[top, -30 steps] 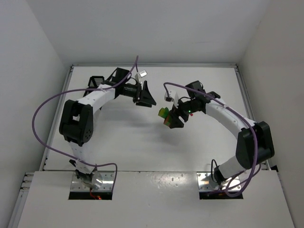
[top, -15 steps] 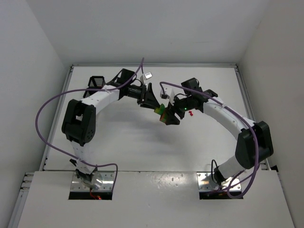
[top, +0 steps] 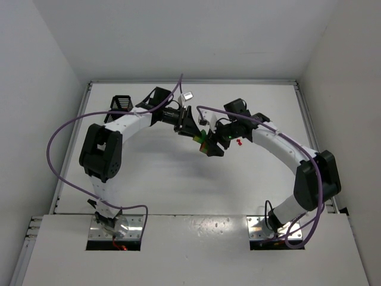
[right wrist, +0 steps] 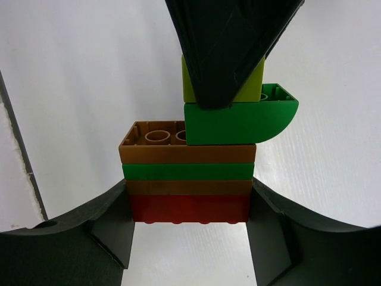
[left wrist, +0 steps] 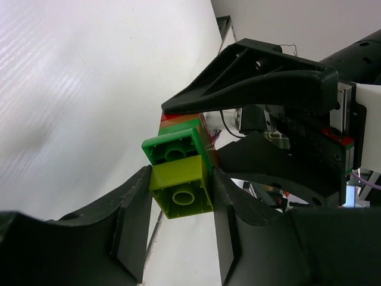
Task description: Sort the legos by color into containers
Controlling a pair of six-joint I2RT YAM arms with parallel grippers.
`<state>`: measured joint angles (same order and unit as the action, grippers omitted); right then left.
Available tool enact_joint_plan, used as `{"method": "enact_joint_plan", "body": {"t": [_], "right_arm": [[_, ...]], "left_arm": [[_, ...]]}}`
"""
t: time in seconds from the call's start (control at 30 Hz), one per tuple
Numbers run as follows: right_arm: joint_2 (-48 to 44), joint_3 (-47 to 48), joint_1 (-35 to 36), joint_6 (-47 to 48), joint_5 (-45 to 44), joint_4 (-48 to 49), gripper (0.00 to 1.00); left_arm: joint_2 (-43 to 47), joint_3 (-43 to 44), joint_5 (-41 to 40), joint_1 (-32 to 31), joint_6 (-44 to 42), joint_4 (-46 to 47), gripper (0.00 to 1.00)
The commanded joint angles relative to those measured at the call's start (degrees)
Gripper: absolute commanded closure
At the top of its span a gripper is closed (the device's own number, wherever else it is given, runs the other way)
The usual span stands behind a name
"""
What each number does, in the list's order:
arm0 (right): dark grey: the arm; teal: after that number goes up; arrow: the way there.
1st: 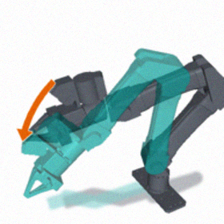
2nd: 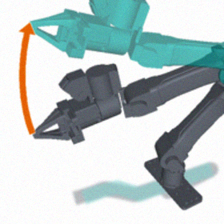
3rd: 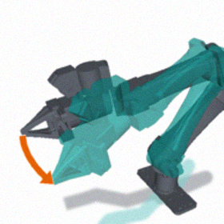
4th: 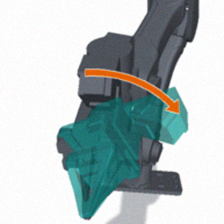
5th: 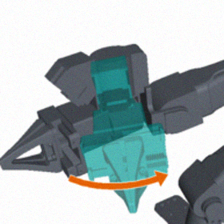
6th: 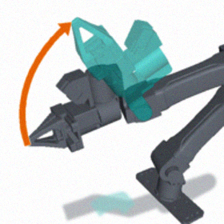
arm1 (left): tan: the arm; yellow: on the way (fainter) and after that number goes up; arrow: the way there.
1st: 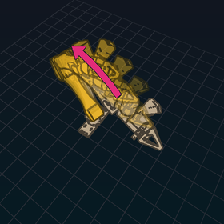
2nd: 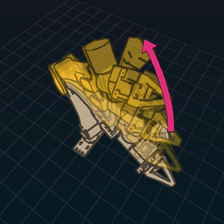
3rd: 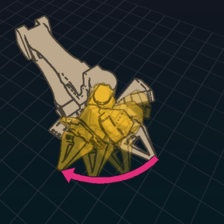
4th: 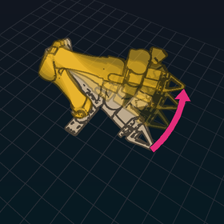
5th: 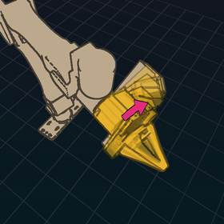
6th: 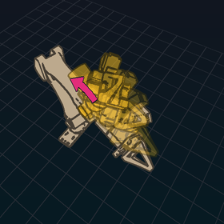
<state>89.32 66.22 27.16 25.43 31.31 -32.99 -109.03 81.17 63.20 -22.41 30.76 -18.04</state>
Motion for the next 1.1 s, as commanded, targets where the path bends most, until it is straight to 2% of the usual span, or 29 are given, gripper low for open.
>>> {"method": "enact_joint_plan", "body": {"t": [0.0,0.37,0.57,0.83,0.9,0.93,0.97,1.07], "right_arm": [[-1.95,-0.64,0.26,-0.47,-0.81,4.16,1.0],[-5.91,-11.54,-1.05,-2.23,-5.9,6.63,1.0],[-5.65,-19.18,-1.58,-0.38,-11.35,7.94,1.0],[1.82,-16.56,-3.25,-1.61,-11.27,5.57,1.0],[2.43,-15.16,-3.78,-2.32,-11.27,5.57,0.82],[2.96,-13.67,-3.78,-2.32,-10.75,4.61,0.65],[2.97,-12.7,-3.78,-2.32,-9.79,3.73,0.35],[1.74,-9.72,-4.3,-2.32,-5.58,2.32,0.16]], "left_arm": [[-0.13,1.89,3.51,-0.36,-0.44,1.96,0.72],[0.4,2.95,2.46,6.59,-2.29,1.34,0.77],[0.4,5.23,0.52,8.44,-9.3,-4.88,0.79],[2.77,3.48,-1.24,8.44,-15.64,-9.38,0.79],[3.39,2.07,-1.24,8.44,-16.52,-9.99,0.79],[4.08,1.2,-1.24,8.44,-17.74,-10.6,0.79],[4.79,0.67,-1.24,8.44,-18.28,-10.61,0.79],[5.5,-1.09,1.04,8.44,-20.56,-11.14,0.79]]}}
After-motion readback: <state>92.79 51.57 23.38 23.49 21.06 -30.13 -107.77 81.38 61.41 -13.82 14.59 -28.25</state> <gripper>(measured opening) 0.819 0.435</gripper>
